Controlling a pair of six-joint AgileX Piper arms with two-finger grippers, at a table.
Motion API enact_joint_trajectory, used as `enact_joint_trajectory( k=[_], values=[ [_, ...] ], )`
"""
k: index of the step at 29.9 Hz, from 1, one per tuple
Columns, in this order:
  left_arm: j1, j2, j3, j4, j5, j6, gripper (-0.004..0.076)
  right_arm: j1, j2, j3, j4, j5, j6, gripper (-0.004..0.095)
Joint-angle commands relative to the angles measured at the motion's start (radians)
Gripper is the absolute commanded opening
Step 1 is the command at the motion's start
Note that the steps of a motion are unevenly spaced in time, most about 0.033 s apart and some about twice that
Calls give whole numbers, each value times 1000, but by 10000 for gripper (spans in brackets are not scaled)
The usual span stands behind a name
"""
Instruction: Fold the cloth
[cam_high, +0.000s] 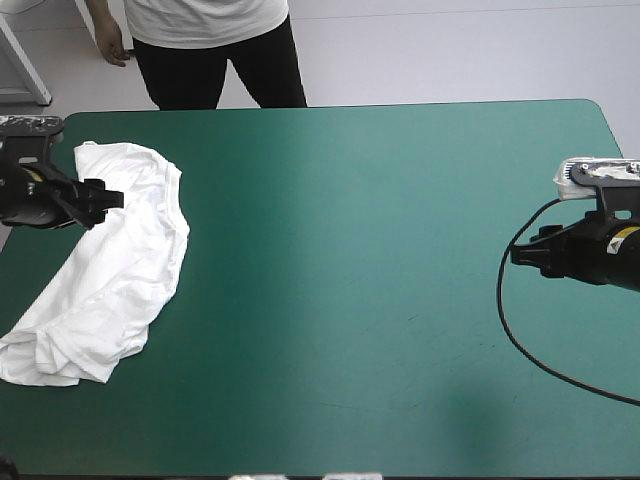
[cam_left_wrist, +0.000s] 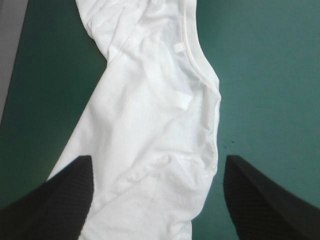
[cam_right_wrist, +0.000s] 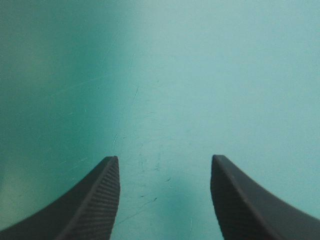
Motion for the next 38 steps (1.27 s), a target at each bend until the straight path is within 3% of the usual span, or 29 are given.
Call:
enact_joint_trajectory(
  k=[1, 10, 22, 32, 34, 35, 38],
  values=[
    [3, 69, -45, 13, 35, -21, 531, -1, -13, -34, -4, -28, -3, 527],
    [70, 313, -45, -24, -13, -54, 531, -1, -12, -34, -8, -9, -3, 526],
    [122, 534, -67, -85, -186, -48, 529, -1, -12, -34, -16, 8, -16, 511],
    [122, 694, -145, -94, -163, -48, 526, -1, -12, -44, -64, 51, -22, 509],
    [122, 706, -145, -90, -163, -46, 481, -1, -12, -44, -76, 51, -22, 509],
    [122, 711, -145, -90, -163, -46, 419, -1, -12, -44, -89, 51, -22, 509],
    [118, 711, -141, -101, -165, -25, 87, -1, -12, -44, -113, 51, -22, 509]
  ],
)
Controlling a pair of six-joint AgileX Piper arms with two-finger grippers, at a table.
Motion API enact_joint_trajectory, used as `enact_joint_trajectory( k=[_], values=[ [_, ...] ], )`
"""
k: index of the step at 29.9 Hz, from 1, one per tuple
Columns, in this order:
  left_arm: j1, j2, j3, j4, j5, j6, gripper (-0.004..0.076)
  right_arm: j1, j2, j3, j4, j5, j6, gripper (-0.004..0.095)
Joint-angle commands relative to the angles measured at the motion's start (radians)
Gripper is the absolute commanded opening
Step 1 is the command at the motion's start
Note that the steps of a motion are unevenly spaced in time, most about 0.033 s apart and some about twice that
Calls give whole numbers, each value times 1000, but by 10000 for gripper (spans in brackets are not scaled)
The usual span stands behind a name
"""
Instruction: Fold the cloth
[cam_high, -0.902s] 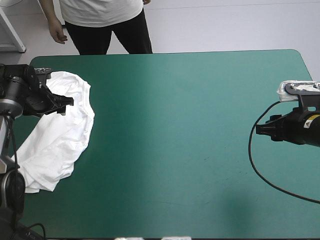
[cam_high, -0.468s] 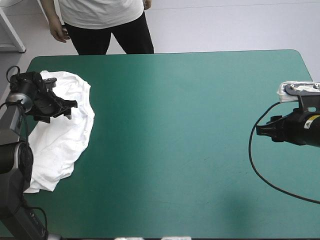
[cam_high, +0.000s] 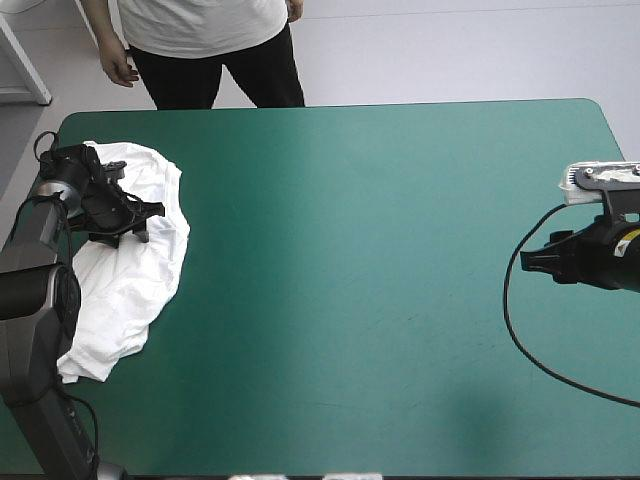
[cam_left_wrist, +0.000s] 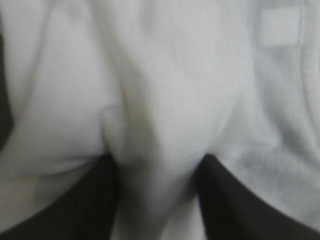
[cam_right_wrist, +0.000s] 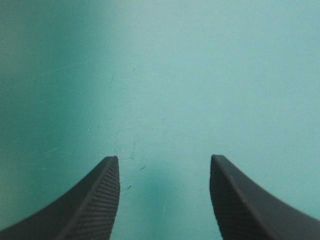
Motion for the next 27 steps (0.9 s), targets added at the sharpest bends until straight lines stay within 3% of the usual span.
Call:
enact_joint_trajectory(
  k=[1, 9, 27],
  values=[
    [-8, -21, -11, -7, -24, 50, -2, -1, -12, -31, -39, -1, -7, 509],
    [-138, -29, -11, -41, 9, 111, -10, -1, -12, -31, -62, -3, 4, 509],
    [-766, -79, -13, -44, -18, 130, -10, -1, -12, -33, -100, -46, 62, 509]
  ],
)
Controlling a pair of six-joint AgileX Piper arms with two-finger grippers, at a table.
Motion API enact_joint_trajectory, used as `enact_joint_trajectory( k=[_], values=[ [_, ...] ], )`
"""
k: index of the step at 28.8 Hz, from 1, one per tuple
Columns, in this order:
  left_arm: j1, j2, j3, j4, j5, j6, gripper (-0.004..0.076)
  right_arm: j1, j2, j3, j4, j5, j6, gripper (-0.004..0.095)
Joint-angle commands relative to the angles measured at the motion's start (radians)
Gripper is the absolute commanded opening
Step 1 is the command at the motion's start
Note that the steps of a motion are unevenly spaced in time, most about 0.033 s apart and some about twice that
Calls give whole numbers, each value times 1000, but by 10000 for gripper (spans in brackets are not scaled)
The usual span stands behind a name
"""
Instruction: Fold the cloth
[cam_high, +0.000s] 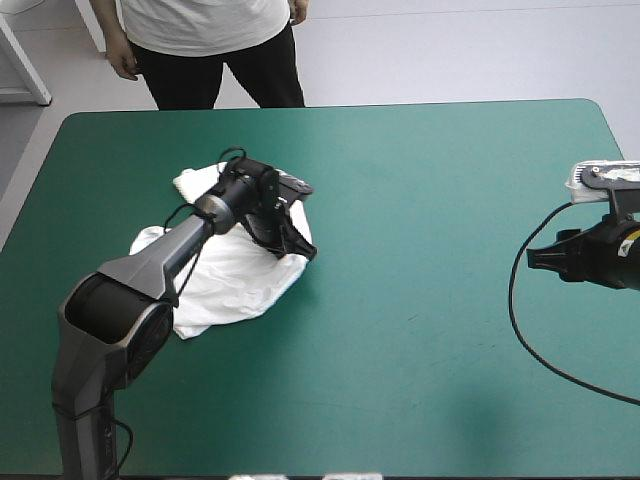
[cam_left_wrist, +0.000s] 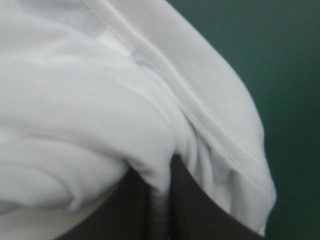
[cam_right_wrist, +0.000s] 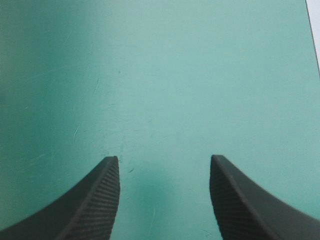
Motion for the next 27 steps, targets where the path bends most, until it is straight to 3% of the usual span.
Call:
enact_joint_trajectory(
  k=[1, 10, 16, 22, 25, 26, 27],
  values=[
    [-128, -65, -14, -58, -2, -1, -10, -1, -12, -32, -63, -46, 30, 509],
    [-401, -76, -42, -58, 2, -1, -10, -1, -12, -32, -210, -35, 106, 509],
    [-520, -76, -69, -58, 0, 5, -10, -1, -12, -32, -219, -38, 108, 509],
    [-537, -76, -118, -44, 20, 10, 10, -1, -12, -32, -219, -38, 108, 492],
    [-537, -76, -192, -44, 82, 36, 148, -1, -12, -32, -210, -38, 108, 463],
    [-537, -76, -269, -42, 141, 34, 296, -1, -12, -32, -208, -38, 108, 458],
    [-535, -76, -303, -33, 164, 24, 357, -1, -12, -32, -208, -38, 108, 458]
  ],
)
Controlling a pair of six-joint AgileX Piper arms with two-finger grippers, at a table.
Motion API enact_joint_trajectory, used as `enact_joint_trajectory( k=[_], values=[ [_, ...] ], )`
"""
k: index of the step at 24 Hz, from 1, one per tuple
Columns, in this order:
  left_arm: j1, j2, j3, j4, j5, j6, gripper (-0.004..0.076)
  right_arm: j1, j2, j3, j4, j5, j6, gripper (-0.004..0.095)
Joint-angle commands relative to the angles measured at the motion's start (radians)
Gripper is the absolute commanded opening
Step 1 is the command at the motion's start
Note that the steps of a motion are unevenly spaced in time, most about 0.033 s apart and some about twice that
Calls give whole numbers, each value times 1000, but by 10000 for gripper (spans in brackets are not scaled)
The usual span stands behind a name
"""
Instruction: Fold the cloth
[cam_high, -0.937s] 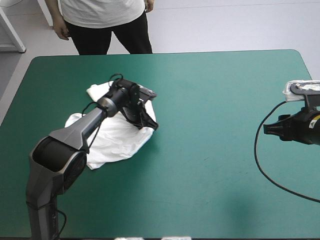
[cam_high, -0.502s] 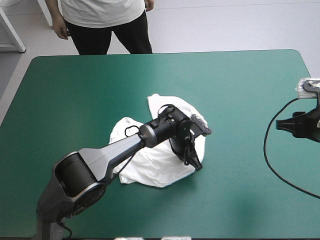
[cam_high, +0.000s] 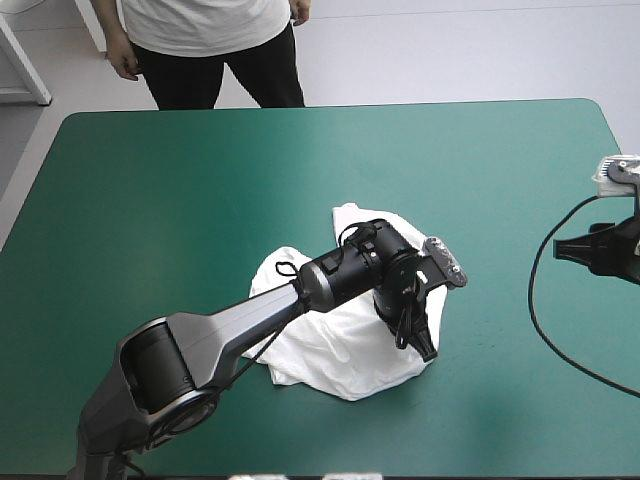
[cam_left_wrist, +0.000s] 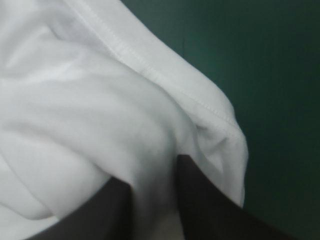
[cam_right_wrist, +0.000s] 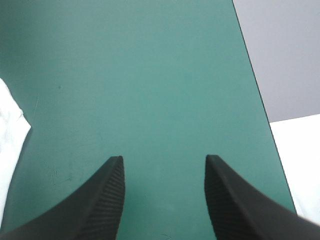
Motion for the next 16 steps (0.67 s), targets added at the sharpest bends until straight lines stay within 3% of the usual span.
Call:
enact_joint_trajectory(
  k=[1, 4, 10, 16],
  values=[
    [1, -67, -155, 20, 80, -28, 428, -1, -12, -31, -23, -38, 2, 458],
    [48, -120, -234, 150, 80, -142, 553, -1, -12, -31, 5, -25, 9, 458],
    [222, -282, -136, 145, 81, -181, 545, -1, -12, -31, 42, -24, 9, 458],
    [419, -529, 177, 118, 81, -248, 545, -1, -12, -31, 106, -24, 9, 458]
  ],
)
